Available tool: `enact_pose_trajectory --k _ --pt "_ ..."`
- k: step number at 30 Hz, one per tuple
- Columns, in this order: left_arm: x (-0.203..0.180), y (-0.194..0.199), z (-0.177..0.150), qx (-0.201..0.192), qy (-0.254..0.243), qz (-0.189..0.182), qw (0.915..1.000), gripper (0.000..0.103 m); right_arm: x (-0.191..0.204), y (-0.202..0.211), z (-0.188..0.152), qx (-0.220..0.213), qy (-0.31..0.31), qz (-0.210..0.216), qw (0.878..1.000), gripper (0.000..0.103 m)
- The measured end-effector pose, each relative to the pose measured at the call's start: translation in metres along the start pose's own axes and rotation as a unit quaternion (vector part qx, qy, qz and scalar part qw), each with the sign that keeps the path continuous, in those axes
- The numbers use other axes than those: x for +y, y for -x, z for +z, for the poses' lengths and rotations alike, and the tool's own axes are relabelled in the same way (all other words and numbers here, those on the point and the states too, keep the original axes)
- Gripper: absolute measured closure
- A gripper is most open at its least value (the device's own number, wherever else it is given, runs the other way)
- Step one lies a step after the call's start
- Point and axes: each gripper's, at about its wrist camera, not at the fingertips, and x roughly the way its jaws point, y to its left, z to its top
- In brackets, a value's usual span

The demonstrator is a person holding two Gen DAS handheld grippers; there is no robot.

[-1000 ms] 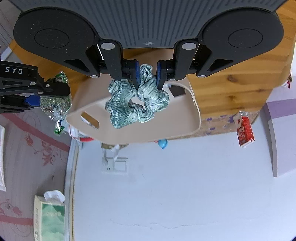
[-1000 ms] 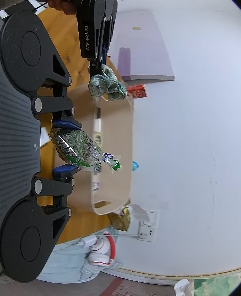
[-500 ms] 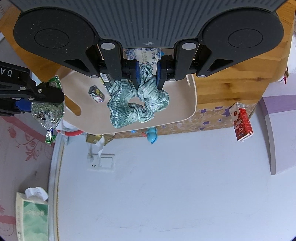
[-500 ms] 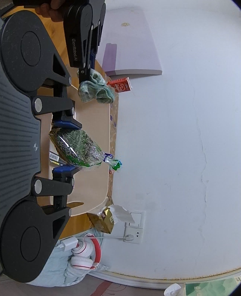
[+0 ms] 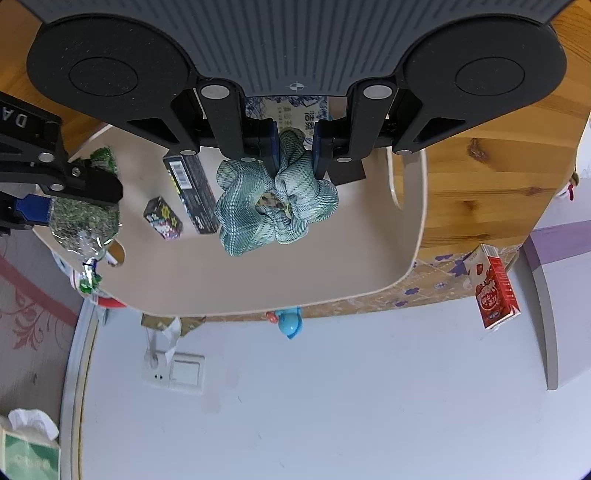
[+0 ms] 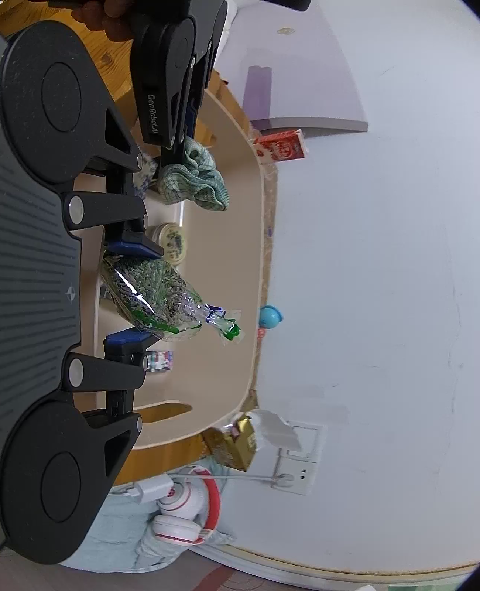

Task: Organize objects
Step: 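Open both grippers to drop the scrunchie and herb bag into the basket, then move the right gripper down toward the small white box on the table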

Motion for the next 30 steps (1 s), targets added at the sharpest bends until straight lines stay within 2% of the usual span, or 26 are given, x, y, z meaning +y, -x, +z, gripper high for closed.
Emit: enact_pose_trajectory --k 3,4,5,7,8,9,10,14,15,17,23,25,30 --pt "-0.002 -0.001 0.000 0.005 0.003 -0.008 0.9999 0.077 -0.002 -0.005 -0.002 0.007 -0.005 -0.001 1.000 0.065" --pt "-0.003 0.000 0.001 0.004 0.004 -0.009 0.9999 0.070 -0.003 -0.005 -0.003 0.008 -0.009 0.001 1.000 0.065" --pt "-0.004 0.002 0.001 0.001 0.005 -0.011 0.9999 0.067 -0.004 -0.004 -0.003 0.007 -0.013 0.002 1.000 0.055" --pt "-0.004 0.007 0.001 -0.008 0.008 -0.017 0.9998 0.053 -0.007 -0.002 -0.004 0.001 -0.018 0.000 1.000 0.049" --pt "-0.005 0.011 0.002 -0.013 0.010 -0.016 0.9997 0.047 -0.008 0.001 -0.004 -0.005 -0.019 -0.003 1.000 0.042" --pt "-0.005 0.014 0.002 -0.017 0.010 -0.013 0.9997 0.035 -0.009 0.004 -0.005 -0.010 -0.020 -0.005 1.000 0.038" --pt "-0.005 0.017 0.003 -0.023 0.010 -0.008 0.9997 0.029 -0.010 0.007 -0.005 -0.014 -0.021 -0.007 1.000 0.037" --pt "-0.003 0.030 0.001 -0.031 0.005 0.003 0.9995 0.025 -0.015 0.023 -0.010 -0.032 -0.035 -0.007 0.999 0.021" --pt "-0.002 0.034 0.000 -0.033 0.004 0.004 0.9994 0.025 -0.016 0.027 -0.012 -0.035 -0.038 -0.007 0.999 0.014" --pt "-0.001 0.042 -0.004 -0.039 0.002 0.007 0.9992 0.022 -0.016 0.034 -0.019 -0.039 -0.038 -0.006 0.999 0.009" --pt "0.002 0.067 -0.020 -0.049 0.000 -0.004 0.9988 0.021 -0.013 0.047 -0.039 -0.020 -0.029 -0.003 0.999 0.003" --pt "0.003 0.074 -0.025 -0.053 -0.004 -0.002 0.9986 0.018 -0.011 0.050 -0.045 -0.014 -0.026 0.000 1.000 0.000" --pt "-0.001 0.088 -0.044 -0.047 -0.021 -0.005 0.9987 0.018 -0.004 0.044 -0.065 0.019 -0.022 0.013 0.999 0.000"
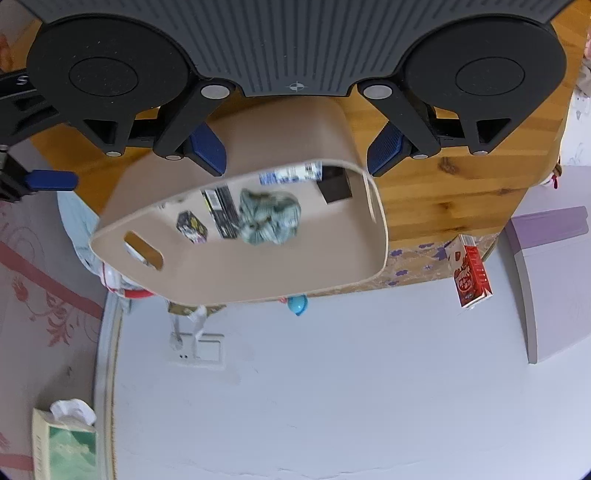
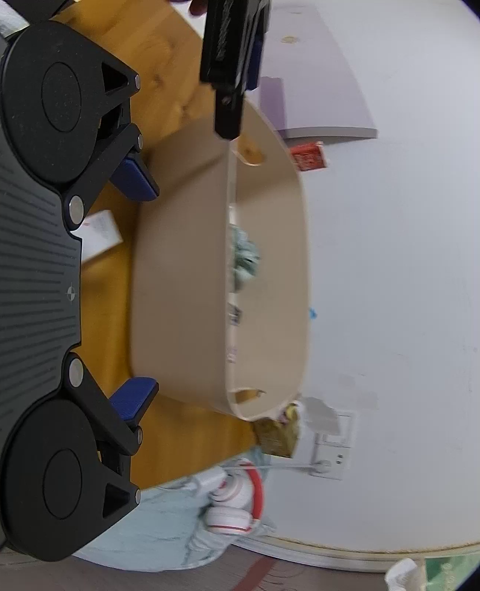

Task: Organize objects
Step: 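Move the right gripper down toward the small white box on the table, then grasp the small white box with the right gripper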

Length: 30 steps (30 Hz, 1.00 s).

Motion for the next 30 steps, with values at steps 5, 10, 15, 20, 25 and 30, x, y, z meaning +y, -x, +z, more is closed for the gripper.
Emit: enact_pose_trajectory --k 5,10,15,20,25,30 --pt "0.002 -0.007 -0.019 0.042 0.012 -0.019 0.9989 0.018 0.011 -0.016 -0.015 0.037 0.007 0.020 0.999 0.000" --pt "0.004 -0.030 -0.034 0.085 0.015 -0.022 0.9960 0.019 0.026 -0.033 -0.025 0.060 0.033 0.011 0.998 0.000" --pt "0.005 -0.053 -0.045 0.120 0.026 -0.024 0.9922 0.038 0.033 -0.048 -0.030 0.080 0.036 0.009 0.996 0.016" --pt "0.003 -0.064 -0.053 0.141 0.021 -0.035 0.9892 0.066 0.040 -0.054 -0.034 0.092 0.047 0.007 0.995 0.043" --pt "0.003 -0.065 -0.054 0.141 0.021 -0.045 0.9887 0.087 0.045 -0.049 -0.032 0.095 0.057 0.012 0.994 0.073" --pt "0.001 -0.058 -0.053 0.131 0.012 -0.047 0.9902 0.094 0.043 -0.041 -0.035 0.091 0.052 0.014 0.994 0.073"
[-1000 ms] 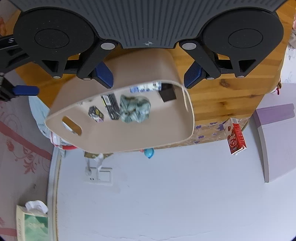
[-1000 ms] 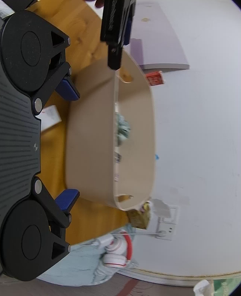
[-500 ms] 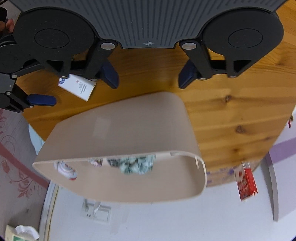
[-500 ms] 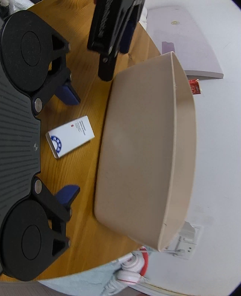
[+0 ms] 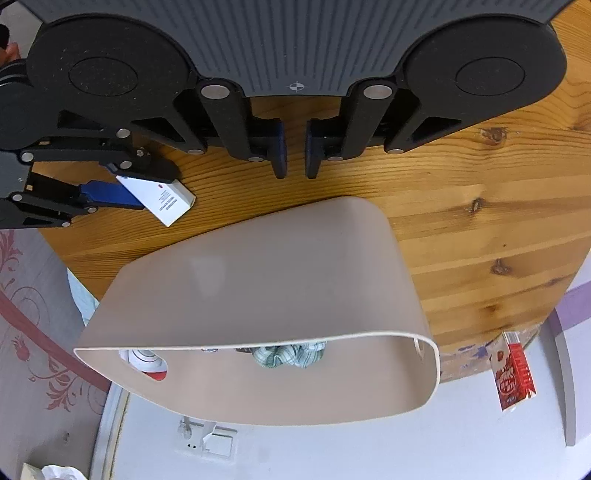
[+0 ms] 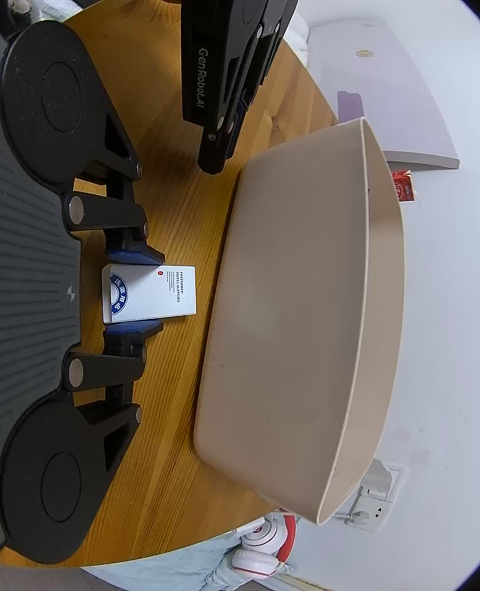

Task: Organize objects
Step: 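Grasp the small white box with the right gripper, then lift the white box over the basket with the right gripper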

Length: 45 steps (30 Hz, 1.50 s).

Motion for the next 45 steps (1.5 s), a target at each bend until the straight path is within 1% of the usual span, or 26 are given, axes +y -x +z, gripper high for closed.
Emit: enact_pose_trajectory --k 7,11,13,18,25,27,30,34,37,40,45 --pt "0.001 0.016 0.003 -0.019 -0.003 -0.007 0.9998 0.096 -0.002 0.029 0.006 -0.031 -0.002 -0.001 1.000 0.073" --pt "0.002 0.030 0.006 -0.033 -0.004 -0.013 0.9994 0.096 -0.008 0.051 0.013 -0.060 -0.005 -0.001 0.998 0.073" --pt "0.002 0.037 0.008 -0.040 -0.006 -0.018 0.9990 0.096 -0.009 0.058 0.021 -0.071 -0.006 -0.002 0.997 0.073" --pt "0.000 0.056 0.014 -0.066 -0.017 -0.015 0.9975 0.096 -0.018 0.076 0.033 -0.103 -0.011 -0.009 0.995 0.073" --pt "-0.003 0.077 0.033 -0.108 -0.019 -0.021 0.9938 0.096 -0.025 0.091 0.056 -0.144 -0.012 -0.016 0.989 0.073" --pt "-0.004 0.081 0.041 -0.125 -0.017 -0.015 0.9919 0.096 -0.025 0.092 0.065 -0.157 -0.014 -0.018 0.987 0.073" --pt "-0.007 0.081 0.054 -0.138 -0.023 -0.003 0.9902 0.096 -0.024 0.094 0.079 -0.173 -0.007 -0.025 0.985 0.073" --pt "-0.009 0.072 0.073 -0.141 -0.022 -0.001 0.9898 0.096 -0.023 0.092 0.097 -0.187 0.000 -0.032 0.982 0.073" --pt "-0.011 0.058 0.086 -0.129 -0.027 0.003 0.9913 0.096 -0.024 0.085 0.109 -0.188 0.001 -0.035 0.982 0.073" --pt "-0.010 0.042 0.097 -0.117 -0.022 0.012 0.9929 0.096 -0.026 0.073 0.119 -0.178 -0.001 -0.038 0.983 0.073" --pt "-0.006 0.014 0.105 -0.089 -0.010 0.021 0.9957 0.096 -0.031 0.048 0.123 -0.147 -0.002 -0.049 0.988 0.073"
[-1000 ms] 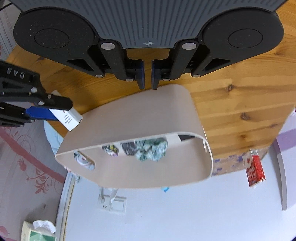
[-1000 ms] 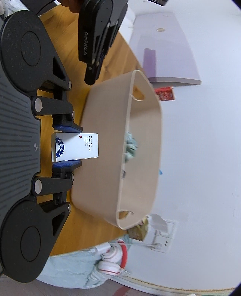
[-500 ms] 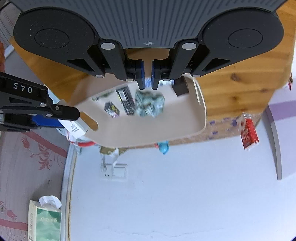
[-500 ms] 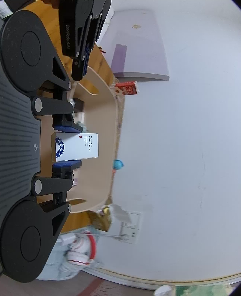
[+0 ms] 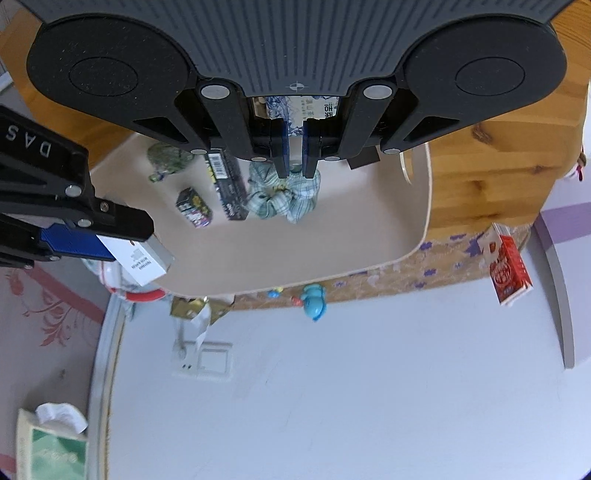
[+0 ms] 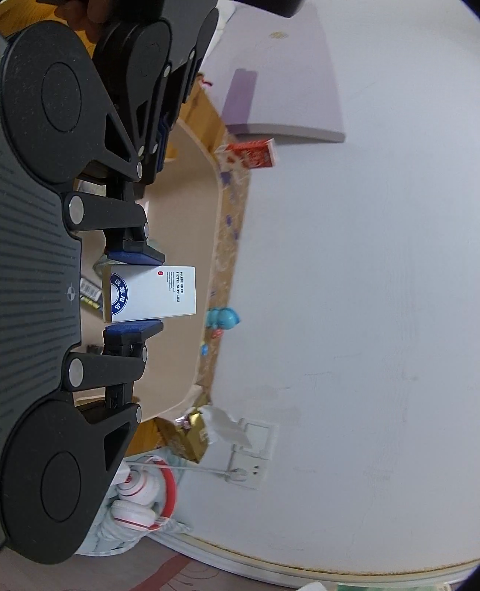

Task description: Organize objects

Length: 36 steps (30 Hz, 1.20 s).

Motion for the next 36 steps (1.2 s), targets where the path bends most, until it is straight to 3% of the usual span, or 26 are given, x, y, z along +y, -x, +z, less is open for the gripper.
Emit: enact_pose_trajectory --k 8,9,10,11,12,13,14,15,23,25,30,36 --pt "0.005 -0.016 -0.005 0.026 0.005 0.007 0.9996 0.095 -0.006 -0.029 -0.018 0.055 -0.007 -0.012 0.998 0.073" --pt "0.005 -0.015 -0.005 0.026 0.006 0.006 0.9996 0.090 -0.006 -0.030 -0.019 0.058 -0.007 -0.013 0.998 0.073" --pt "0.005 -0.013 -0.005 0.026 0.006 0.004 0.9996 0.076 -0.006 -0.029 -0.020 0.061 -0.008 -0.014 0.998 0.063" --pt "0.005 -0.010 -0.006 0.023 0.008 0.006 0.9997 0.066 -0.007 -0.028 -0.020 0.061 -0.009 -0.015 0.998 0.062" --pt "0.004 -0.006 -0.006 0.017 0.010 0.010 0.9998 0.044 -0.006 -0.026 -0.021 0.059 -0.010 -0.015 0.998 0.058" --pt "0.004 -0.001 -0.007 0.011 0.012 0.013 0.9998 0.029 -0.006 -0.023 -0.021 0.057 -0.011 -0.017 0.998 0.050" --pt "0.004 0.004 -0.007 0.003 0.015 0.017 0.9997 0.025 -0.006 -0.019 -0.021 0.053 -0.011 -0.020 0.998 0.045" --pt "0.005 0.009 -0.007 -0.002 0.018 0.019 0.9997 0.023 -0.006 -0.016 -0.020 0.049 -0.011 -0.023 0.998 0.038" --pt "0.001 0.042 -0.016 -0.011 0.026 0.027 0.9992 0.022 -0.008 0.016 -0.019 0.029 -0.038 -0.023 0.999 0.017" --pt "-0.002 0.051 -0.019 -0.014 0.025 0.026 0.9992 0.022 -0.008 0.025 -0.020 0.024 -0.044 -0.021 0.999 0.006" --pt "-0.005 0.073 -0.026 -0.021 0.025 0.025 0.9991 0.022 -0.003 0.047 -0.023 0.015 -0.051 -0.018 0.998 0.000" --pt "-0.006 0.097 -0.037 -0.028 0.033 0.037 0.9984 0.021 0.002 0.070 -0.030 0.003 -0.058 -0.005 0.998 0.000"
